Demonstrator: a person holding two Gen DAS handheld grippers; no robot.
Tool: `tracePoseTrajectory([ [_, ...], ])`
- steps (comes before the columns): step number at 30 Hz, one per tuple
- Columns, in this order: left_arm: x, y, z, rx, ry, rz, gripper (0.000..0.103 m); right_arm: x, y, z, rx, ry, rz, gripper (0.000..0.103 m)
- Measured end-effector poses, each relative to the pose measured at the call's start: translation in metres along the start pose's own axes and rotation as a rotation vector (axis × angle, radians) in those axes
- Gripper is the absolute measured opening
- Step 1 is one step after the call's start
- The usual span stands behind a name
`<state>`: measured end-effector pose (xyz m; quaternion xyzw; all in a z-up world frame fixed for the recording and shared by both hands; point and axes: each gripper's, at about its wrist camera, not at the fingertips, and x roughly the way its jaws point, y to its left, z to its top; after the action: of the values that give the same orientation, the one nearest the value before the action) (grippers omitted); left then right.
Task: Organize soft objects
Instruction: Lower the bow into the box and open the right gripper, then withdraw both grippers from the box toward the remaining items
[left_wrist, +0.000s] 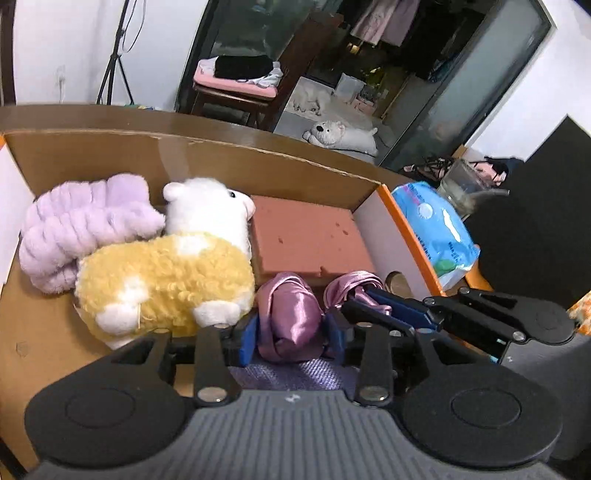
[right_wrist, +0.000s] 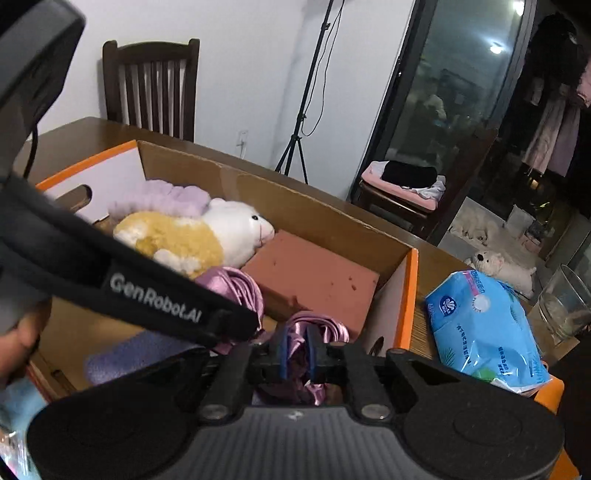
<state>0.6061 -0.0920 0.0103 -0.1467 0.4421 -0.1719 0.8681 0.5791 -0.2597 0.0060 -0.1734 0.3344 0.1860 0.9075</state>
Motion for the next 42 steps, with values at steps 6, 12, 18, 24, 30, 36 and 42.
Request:
tracePoseTrajectory([
  [6, -0.056, -0.012, -0.002, 0.079, -0.079, -0.012, 0.058, -0.028, -0.019, 0.001, 0.079, -0.027, 0.023, 0.037],
  [12, -0.163, -0.032, -0.025, 0.228, -0.232, 0.038, 0.065, -0.118, -0.043, 0.007, 0.122, -0.156, 0.025, 0.044],
  [18, -0.25, -0.047, -0.057, 0.307, -0.321, 0.131, 0.074, -0.21, -0.045, 0.0, 0.13, -0.25, 0.004, 0.054],
  [24, -0.304, -0.054, -0.118, 0.311, -0.441, 0.155, 0.075, -0.271, -0.025, -0.017, 0.122, -0.329, 0.0, 0.056],
  [30, -0.321, -0.055, -0.247, 0.402, -0.643, 0.268, 0.084, -0.308, 0.014, -0.097, 0.176, -0.452, 0.052, 0.066],
  [36, -0.306, -0.043, -0.332, 0.377, -0.562, 0.25, 0.088, -0.316, 0.066, -0.183, 0.227, -0.465, 0.129, 0.074],
  [42, -0.292, -0.017, -0.364, 0.27, -0.448, 0.257, 0.088, -0.312, 0.115, -0.254, 0.29, -0.397, 0.103, 0.079],
])
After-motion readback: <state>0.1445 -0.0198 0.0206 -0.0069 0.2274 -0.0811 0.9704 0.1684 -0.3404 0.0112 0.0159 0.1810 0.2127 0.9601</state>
